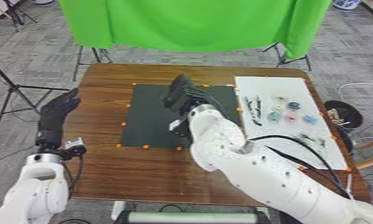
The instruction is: Arrange flowers
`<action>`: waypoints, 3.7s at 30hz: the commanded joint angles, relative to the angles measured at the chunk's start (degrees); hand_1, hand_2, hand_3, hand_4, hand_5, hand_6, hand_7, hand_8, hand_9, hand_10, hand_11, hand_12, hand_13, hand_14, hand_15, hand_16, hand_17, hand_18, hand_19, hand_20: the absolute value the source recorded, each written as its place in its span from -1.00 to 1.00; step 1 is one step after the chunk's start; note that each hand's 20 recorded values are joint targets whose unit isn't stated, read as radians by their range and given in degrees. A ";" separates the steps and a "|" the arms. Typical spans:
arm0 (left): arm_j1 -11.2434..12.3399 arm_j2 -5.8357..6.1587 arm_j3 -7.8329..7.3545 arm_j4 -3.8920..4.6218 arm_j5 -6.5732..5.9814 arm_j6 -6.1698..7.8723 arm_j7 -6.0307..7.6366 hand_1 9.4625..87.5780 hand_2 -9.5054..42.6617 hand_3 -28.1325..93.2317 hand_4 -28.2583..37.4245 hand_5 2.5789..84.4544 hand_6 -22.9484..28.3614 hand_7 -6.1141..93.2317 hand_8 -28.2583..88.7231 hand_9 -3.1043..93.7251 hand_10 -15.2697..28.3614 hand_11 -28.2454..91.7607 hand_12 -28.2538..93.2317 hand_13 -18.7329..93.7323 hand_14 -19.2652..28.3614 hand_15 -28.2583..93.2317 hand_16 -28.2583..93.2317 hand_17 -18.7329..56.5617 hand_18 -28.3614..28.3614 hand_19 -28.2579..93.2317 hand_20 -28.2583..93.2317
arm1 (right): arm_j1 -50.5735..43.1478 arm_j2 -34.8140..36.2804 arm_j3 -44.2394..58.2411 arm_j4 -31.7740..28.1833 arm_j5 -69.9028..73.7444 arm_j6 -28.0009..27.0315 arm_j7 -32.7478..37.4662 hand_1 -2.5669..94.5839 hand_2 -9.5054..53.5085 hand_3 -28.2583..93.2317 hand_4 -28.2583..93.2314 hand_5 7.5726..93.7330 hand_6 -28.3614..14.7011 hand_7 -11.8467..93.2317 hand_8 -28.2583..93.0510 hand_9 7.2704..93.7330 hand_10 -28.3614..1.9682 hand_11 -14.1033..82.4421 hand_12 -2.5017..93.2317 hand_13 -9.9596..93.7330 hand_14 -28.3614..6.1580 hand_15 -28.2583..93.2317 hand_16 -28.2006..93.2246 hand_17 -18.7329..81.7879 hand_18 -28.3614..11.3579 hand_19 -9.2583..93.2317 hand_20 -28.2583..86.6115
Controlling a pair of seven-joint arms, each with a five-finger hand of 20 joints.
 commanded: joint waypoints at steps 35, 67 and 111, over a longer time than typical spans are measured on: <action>0.78 -1.43 4.73 3.82 2.49 0.34 3.95 -0.86 -0.77 0.69 -1.00 0.02 -0.11 -0.56 -0.69 -0.01 0.30 -0.25 -0.39 -0.11 0.37 -0.33 -0.55 -0.40 0.33 -0.48 -0.31 | -2.35 -4.51 -5.03 3.38 25.65 15.73 4.29 0.20 -1.00 0.50 -0.11 0.38 -0.01 0.28 -0.46 0.97 0.03 -0.05 -0.38 1.00 0.48 0.38 -0.29 0.94 0.25 0.75 0.07; -1.65 -3.75 8.36 4.88 1.79 -1.40 4.34 -0.86 -0.80 0.69 -1.00 0.02 -0.11 -0.56 -0.68 -0.01 0.29 -0.25 -0.39 -0.10 0.38 -0.33 -0.55 -0.40 0.34 -0.49 -0.30 | -3.48 -5.97 -3.40 6.05 28.24 15.73 5.64 0.23 -1.00 0.51 -0.25 0.36 0.05 0.24 -0.47 0.99 0.04 -0.25 -0.42 1.00 0.45 0.27 -0.27 0.92 0.24 0.64 0.15; -2.28 -3.63 8.11 5.35 1.83 -2.74 3.89 -0.85 -0.83 0.69 -1.00 0.02 -0.11 -0.56 -0.68 -0.01 0.29 -0.25 -0.38 -0.09 0.39 -0.32 -0.55 -0.41 0.35 -0.48 -0.31 | -2.01 -0.25 -5.88 1.82 24.76 9.40 -2.23 -0.49 -0.62 0.60 -0.48 0.31 0.12 -0.17 -0.66 0.64 -0.19 -0.40 -0.65 1.00 0.28 0.19 -0.19 0.80 0.00 0.79 -0.02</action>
